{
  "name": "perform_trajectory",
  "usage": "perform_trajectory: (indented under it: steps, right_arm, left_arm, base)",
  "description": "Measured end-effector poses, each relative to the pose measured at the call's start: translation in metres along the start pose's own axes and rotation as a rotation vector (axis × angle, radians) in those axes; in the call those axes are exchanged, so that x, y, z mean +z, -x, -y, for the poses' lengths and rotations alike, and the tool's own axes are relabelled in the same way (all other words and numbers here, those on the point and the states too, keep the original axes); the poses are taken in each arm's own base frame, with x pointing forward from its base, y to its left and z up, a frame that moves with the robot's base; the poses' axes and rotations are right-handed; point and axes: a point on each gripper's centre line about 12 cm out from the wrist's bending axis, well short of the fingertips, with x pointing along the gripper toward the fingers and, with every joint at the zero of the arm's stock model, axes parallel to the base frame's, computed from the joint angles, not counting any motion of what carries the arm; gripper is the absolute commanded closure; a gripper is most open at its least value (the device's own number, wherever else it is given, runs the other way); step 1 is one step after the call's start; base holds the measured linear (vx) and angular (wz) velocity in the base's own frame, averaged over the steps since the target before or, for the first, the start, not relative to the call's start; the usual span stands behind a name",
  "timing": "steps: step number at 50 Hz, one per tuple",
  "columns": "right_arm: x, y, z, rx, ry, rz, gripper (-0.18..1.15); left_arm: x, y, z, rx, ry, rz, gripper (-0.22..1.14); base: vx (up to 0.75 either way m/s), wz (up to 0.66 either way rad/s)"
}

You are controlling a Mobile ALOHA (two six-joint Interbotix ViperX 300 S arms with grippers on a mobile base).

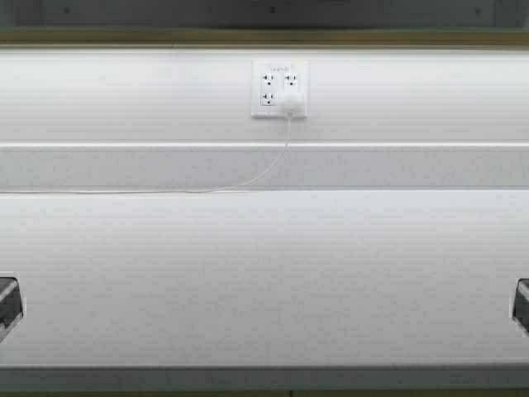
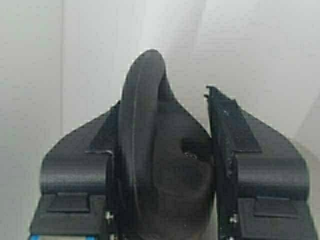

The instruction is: Open the cabinet, put the pot inside, then close it

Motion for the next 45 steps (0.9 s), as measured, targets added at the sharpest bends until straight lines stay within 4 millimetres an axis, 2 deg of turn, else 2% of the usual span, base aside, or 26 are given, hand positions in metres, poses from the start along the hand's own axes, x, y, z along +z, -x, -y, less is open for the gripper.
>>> perform_trajectory:
  steps: [6,15,22,31,45]
  right_arm:
    - [-0.001,0.002,0.002,-0.01,0.001,-0.005,0.89]
    - [-0.005,0.007,0.019,-0.056,0.003,-0.015,0.9]
    - [-0.006,0.006,0.024,-0.058,0.002,-0.015,0.9]
    - [-0.01,0.004,0.043,-0.068,-0.005,-0.013,0.9]
    - [-0.012,0.004,0.051,-0.028,-0.004,0.0,0.88]
  left_arm:
    - [0.0,0.006,-0.004,0.017,0.005,-0.003,0.88]
    - [-0.002,0.011,-0.019,0.058,0.006,-0.009,0.88]
    - [-0.003,0.01,-0.023,0.064,0.001,-0.007,0.88]
    - [-0.008,0.008,-0.036,0.088,-0.005,-0.013,0.88]
    - [-0.009,0.008,-0.045,0.094,0.024,-0.005,0.88]
  base:
    - [0.08,-0.02]
    - [0.04,0.0]
    - [0.03,0.0]
    - [0.02,0.0]
    - [0.01,0.0]
